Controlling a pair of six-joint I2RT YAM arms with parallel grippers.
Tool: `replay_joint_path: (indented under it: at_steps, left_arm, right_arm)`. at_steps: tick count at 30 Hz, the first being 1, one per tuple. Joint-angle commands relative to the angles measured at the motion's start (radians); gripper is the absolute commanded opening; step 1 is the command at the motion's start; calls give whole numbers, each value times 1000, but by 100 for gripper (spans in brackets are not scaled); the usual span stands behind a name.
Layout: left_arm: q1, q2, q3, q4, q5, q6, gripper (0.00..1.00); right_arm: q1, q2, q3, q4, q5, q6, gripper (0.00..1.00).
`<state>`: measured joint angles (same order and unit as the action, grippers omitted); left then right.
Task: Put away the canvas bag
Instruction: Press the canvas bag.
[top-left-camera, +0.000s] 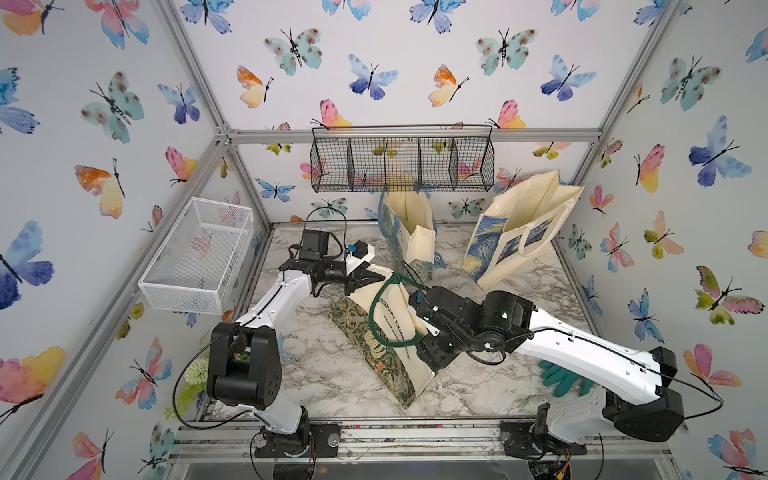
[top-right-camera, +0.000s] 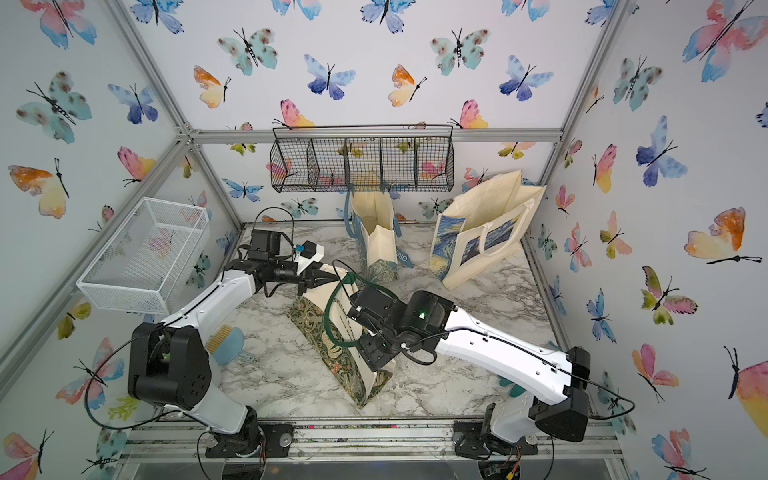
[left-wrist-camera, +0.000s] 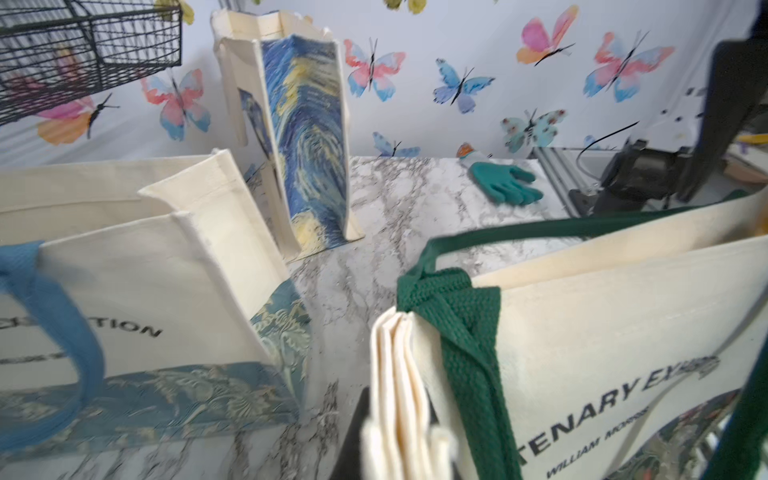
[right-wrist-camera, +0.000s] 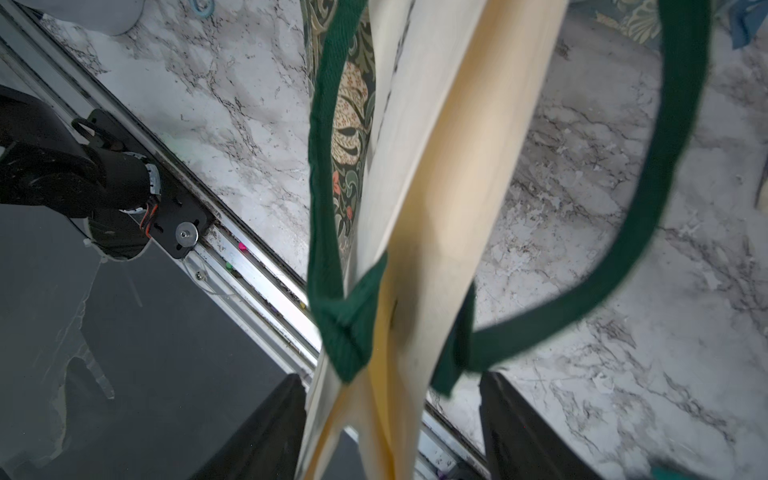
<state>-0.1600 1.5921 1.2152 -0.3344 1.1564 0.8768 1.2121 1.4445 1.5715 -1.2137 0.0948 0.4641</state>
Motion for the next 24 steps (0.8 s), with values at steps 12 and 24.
replay_joint_path:
  at_steps: [12,24]
  left_arm:
    - [23,-45,-2,62,-40,0,0]
    - [22,-65,-17,67,-32,-1,0]
  right_arm:
    - [11,-11,-16,-47,22,-12,72]
    - [10,104,-18,122,-76,-97,73]
